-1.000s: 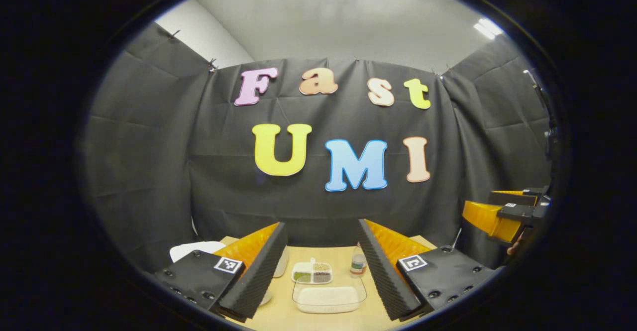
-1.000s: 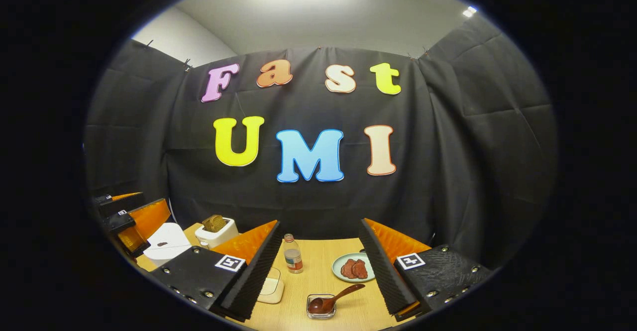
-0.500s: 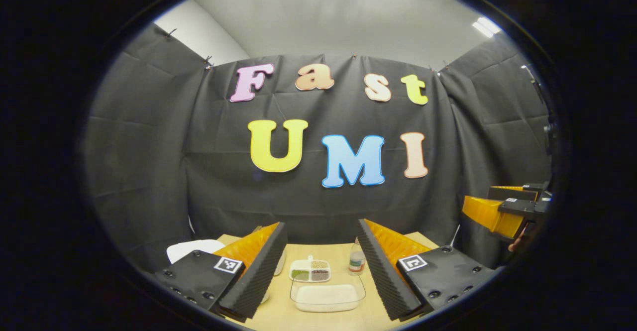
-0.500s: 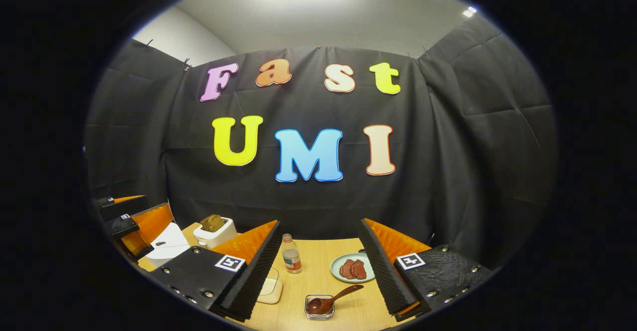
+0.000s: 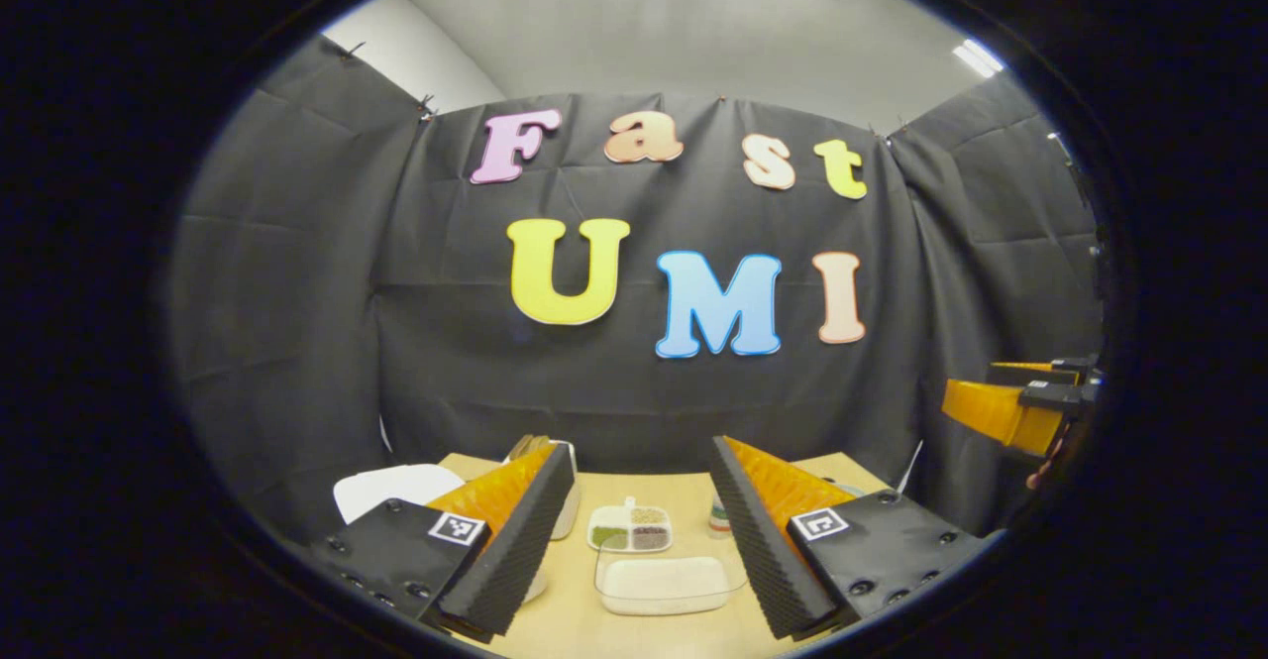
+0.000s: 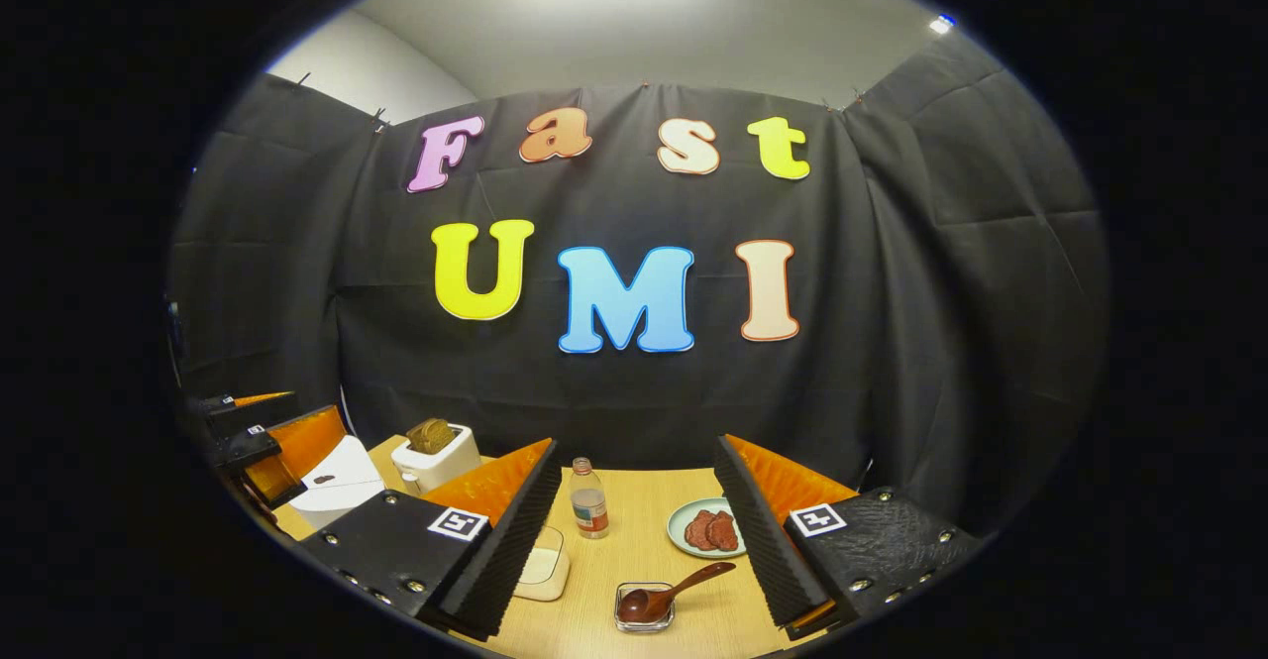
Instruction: Close the left gripper, press the button to open the rice cooker; take a wooden spoon from the chopstick holder with the right hand, scoop a spoonful of rice and pour it into the rice cooker, then put the wooden spoon back into the chopstick holder.
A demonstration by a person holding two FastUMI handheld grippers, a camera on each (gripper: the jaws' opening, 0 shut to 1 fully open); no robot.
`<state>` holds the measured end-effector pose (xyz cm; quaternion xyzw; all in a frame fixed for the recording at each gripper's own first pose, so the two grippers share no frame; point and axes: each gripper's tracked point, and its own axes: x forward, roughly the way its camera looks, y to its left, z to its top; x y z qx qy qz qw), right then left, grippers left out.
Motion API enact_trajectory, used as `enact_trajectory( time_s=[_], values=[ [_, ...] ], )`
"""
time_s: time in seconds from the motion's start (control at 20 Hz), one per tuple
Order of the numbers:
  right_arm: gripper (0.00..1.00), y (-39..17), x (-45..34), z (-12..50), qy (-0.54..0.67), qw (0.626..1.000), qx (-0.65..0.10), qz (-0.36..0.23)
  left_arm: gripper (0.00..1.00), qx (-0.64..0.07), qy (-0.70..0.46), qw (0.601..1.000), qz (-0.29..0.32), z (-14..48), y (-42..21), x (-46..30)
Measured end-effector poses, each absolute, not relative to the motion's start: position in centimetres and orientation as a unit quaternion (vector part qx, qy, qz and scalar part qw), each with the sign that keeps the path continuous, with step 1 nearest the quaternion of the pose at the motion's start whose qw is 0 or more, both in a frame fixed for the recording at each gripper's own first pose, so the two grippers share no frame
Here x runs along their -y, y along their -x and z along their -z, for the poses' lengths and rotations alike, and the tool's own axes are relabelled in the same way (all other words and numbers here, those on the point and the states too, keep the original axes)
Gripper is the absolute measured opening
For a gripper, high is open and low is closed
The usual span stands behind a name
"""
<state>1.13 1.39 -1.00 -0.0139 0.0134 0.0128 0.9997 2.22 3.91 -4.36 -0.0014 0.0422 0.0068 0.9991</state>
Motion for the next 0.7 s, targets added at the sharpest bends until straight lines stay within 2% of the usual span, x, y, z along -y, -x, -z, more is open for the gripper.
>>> enact_trajectory(
  time_s=[0.1,0.3,0.35,0.7],
  values=[
    [0.95,-1.1,-1.6,1.2,0.016,1.0,-0.016,-0.015,0.75,-0.068,0.0,0.998,-0.011,6.2,-2.7,-5.6],
    [0.95,-1.3,-1.6,1.7,0.015,0.999,-0.023,-0.016,0.19,-0.126,0.02,0.991,-0.041,10.1,-3.5,-10.6],
    [0.95,-1.4,-1.6,1.8,0.015,0.999,-0.025,-0.016,0.11,-0.139,0.029,0.989,-0.048,11.0,-3.4,-12.1],
    [0.95,-1.5,-1.9,3.0,0.028,0.999,-0.041,-0.017,0.09,-0.219,0.084,0.967,-0.104,18.0,-4.3,-21.7]
  ],
)
